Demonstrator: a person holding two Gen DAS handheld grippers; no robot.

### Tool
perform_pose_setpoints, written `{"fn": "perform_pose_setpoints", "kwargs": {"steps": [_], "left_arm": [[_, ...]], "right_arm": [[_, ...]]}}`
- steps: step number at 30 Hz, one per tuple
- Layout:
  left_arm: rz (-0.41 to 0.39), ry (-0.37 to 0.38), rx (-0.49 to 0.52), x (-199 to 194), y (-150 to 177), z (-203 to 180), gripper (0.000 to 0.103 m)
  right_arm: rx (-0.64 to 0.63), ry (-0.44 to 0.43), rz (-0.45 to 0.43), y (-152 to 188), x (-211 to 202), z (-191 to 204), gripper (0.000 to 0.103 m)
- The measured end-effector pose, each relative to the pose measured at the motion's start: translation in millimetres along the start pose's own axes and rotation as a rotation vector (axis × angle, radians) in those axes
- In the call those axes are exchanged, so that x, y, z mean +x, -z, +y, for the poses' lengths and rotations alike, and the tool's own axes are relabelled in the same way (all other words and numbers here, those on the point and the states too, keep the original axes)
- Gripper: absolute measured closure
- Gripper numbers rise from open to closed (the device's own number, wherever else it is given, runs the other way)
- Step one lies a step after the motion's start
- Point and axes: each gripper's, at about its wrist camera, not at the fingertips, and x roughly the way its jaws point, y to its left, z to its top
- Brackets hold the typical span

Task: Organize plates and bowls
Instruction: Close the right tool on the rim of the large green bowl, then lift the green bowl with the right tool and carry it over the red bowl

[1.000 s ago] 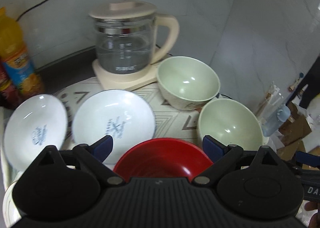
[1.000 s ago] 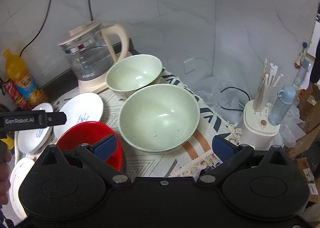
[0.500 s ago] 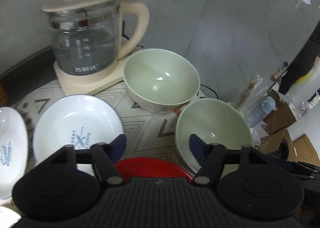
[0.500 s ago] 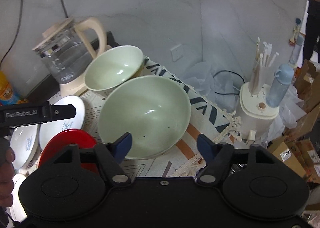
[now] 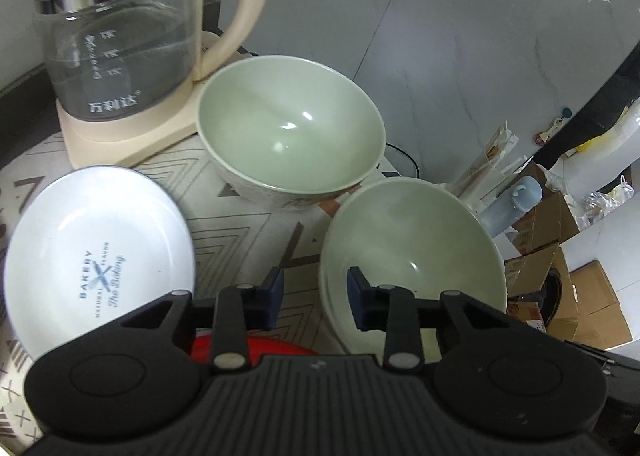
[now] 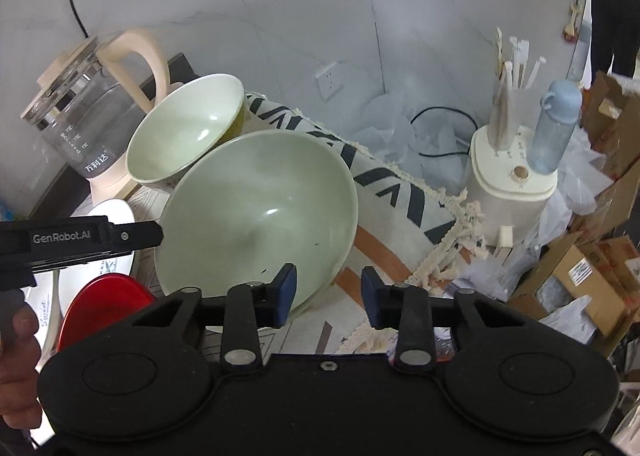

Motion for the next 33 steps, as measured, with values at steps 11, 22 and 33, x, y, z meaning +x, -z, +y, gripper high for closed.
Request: {"fn": "perform_pose_setpoints", "kwargs": {"steps": [11, 22, 33], "left_arm": [[0.083, -0.047, -0.11, 32, -7, -3, 0.092], [0.025, -0.08, -0.167, 8, -2, -4, 0.097], [-0.066, -0.084, -0.221, -31, 3, 1, 0.097]], "right_arm": [[0.008, -0.026, 0.048, -10, 23, -7, 0.08], [-0.105, -0.062, 0.04, -19, 23, 2, 0.083], [-0.166, -0.106, -0.022, -29, -5, 16, 0.083]]}}
